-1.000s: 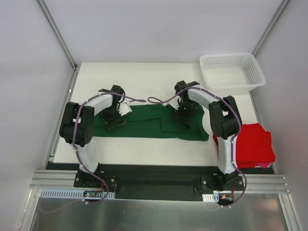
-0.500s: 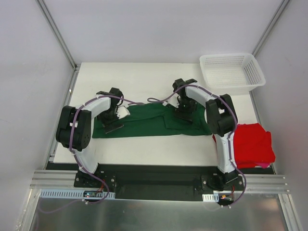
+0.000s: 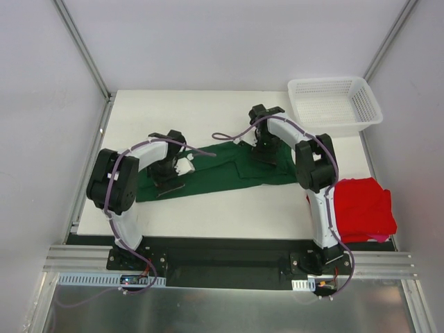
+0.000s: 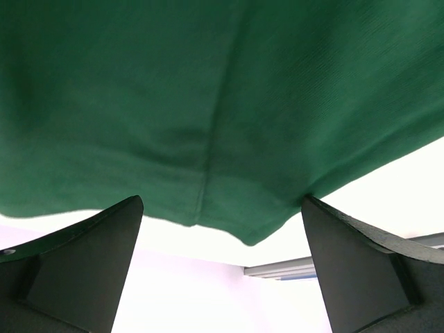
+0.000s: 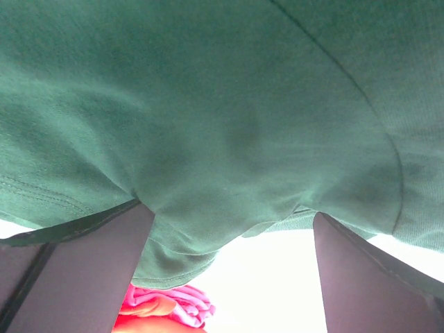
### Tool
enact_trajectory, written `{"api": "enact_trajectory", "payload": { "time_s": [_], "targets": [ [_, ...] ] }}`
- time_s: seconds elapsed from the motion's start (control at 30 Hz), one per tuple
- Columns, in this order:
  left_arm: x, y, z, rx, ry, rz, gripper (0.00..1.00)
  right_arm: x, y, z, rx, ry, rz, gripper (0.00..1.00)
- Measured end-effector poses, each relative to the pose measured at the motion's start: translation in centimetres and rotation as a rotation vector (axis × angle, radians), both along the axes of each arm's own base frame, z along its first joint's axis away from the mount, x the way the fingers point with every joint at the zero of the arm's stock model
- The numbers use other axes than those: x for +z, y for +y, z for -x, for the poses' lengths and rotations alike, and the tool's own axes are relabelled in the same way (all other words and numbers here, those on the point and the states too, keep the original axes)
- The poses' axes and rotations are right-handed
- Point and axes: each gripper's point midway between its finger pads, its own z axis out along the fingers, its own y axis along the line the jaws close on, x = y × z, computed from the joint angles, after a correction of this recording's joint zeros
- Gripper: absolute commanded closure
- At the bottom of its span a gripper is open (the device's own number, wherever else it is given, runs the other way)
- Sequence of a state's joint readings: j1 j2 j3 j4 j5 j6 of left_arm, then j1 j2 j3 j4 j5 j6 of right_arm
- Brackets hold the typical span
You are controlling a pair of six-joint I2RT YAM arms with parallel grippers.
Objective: Fold and stack the t-shirts
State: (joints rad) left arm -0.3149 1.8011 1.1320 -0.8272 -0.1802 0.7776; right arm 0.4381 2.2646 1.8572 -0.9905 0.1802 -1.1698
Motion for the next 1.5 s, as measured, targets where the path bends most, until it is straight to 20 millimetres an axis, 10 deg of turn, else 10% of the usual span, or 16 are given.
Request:
{"api": "enact_trajectory", "payload": {
  "time_s": [0.63,1.17,1.5],
  "targets": [
    [-1.3,-2.7,1.3,-0.032,0.100,0.022,0.01,0.3,0.9,-4.9,0.030,-0.131,0.007,0.00],
    [-0.9,-8.6,1.5,-0.103,0.126,0.081,0.01,2.2,5.2,-14.1,0.171,-0.517,0.056,0.00],
    [-0.7,-8.8,2.4,-0.052,0.141,0.082,0.01,3.1,7.1,-17.9,0.230,-0.685,0.067,0.00]
  ]
}}
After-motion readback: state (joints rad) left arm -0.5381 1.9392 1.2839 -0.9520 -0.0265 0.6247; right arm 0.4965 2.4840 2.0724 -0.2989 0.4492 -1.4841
